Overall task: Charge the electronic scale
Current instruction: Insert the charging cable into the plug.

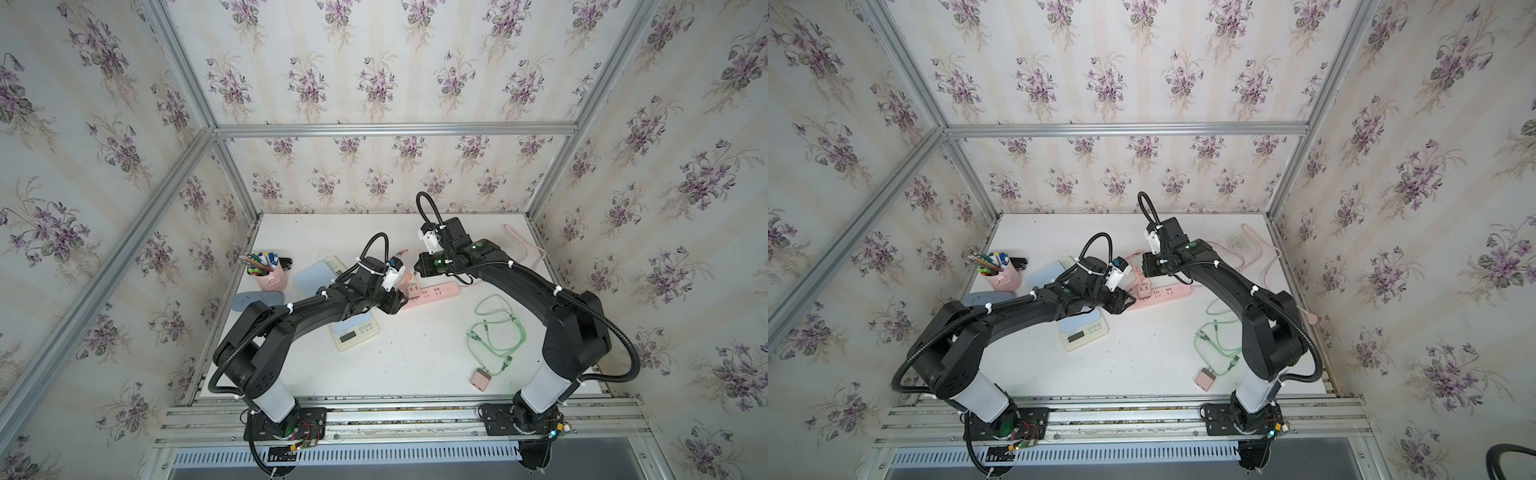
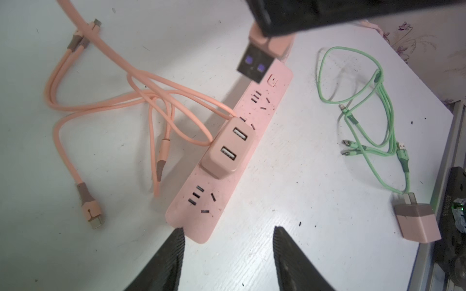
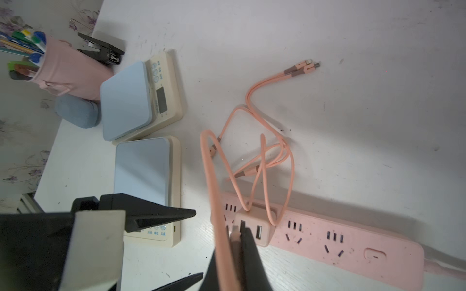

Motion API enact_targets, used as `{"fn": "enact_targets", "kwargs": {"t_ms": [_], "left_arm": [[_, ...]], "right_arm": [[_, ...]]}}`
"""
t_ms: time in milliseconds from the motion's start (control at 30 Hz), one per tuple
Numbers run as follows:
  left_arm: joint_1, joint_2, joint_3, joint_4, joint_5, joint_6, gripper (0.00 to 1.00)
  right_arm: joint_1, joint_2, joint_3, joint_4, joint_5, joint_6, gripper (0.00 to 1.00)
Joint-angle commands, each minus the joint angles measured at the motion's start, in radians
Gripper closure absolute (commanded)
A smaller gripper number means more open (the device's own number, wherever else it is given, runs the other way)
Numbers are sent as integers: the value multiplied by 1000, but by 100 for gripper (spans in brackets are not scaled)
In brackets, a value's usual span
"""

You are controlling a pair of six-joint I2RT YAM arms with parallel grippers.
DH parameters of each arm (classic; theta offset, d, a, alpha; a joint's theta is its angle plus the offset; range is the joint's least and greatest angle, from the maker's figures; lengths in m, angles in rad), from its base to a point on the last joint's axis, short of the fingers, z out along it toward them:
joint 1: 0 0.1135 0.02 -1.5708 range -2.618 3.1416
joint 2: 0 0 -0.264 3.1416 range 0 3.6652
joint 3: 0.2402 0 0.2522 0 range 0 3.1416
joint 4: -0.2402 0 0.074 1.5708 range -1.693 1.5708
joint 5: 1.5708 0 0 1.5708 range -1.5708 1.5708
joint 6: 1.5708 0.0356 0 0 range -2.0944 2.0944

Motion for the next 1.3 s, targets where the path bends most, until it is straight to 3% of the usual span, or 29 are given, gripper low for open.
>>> {"fn": "enact_targets", "kwargs": {"t_ms": [0,233,667,1267], "left_arm": [[12,44,19,80,43,-46,44],[21,115,45,83,45,-45,44],[23,148,27,83,5,-49,44],[25,166,17,72,-28,-70,44]], "right_arm": [[35,39,13,17,46,-20,100],[55,104,53,-9,69,-22,100],[67,73,26,-60,176,17,100],[69,82,-9,-96,213,77,100]]}}
